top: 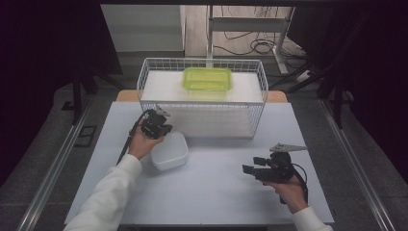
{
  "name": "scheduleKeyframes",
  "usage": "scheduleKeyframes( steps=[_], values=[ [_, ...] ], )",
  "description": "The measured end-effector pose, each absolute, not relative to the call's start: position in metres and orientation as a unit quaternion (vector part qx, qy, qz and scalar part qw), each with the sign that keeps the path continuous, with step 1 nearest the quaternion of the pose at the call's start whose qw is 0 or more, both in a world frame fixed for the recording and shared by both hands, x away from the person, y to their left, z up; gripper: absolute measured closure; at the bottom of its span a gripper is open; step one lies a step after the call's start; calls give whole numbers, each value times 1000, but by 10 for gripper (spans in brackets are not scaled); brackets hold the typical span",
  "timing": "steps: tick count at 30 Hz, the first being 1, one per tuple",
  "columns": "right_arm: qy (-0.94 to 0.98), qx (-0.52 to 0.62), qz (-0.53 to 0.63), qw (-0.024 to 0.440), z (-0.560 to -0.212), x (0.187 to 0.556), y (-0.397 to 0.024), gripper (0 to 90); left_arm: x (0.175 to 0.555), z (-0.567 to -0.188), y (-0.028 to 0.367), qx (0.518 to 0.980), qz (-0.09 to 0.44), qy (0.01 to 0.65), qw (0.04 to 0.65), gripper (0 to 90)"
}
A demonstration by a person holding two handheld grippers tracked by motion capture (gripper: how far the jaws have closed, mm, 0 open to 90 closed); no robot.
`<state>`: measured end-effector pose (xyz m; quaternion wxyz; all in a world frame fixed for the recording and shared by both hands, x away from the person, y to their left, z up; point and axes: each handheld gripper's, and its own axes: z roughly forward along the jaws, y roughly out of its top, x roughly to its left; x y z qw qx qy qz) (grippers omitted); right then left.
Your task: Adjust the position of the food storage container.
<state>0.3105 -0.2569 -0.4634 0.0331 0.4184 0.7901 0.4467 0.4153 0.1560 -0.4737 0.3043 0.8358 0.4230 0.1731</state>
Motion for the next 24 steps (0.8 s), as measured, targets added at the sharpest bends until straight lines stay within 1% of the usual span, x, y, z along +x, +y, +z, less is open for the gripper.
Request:
scheduleKeyframes(
  steps=[14, 20, 24],
  values=[
    [791, 419, 444, 36, -464, 311, -258, 321, 420, -472, 154, 844, 155, 413, 305, 900],
    [788, 420, 449, 33, -463, 311, -257, 321, 426, -477, 157, 854, 148, 401, 296, 900],
    [788, 421, 448, 32, -463, 312, -258, 321, 421, -476, 148, 855, 142, 399, 299, 900]
  ],
)
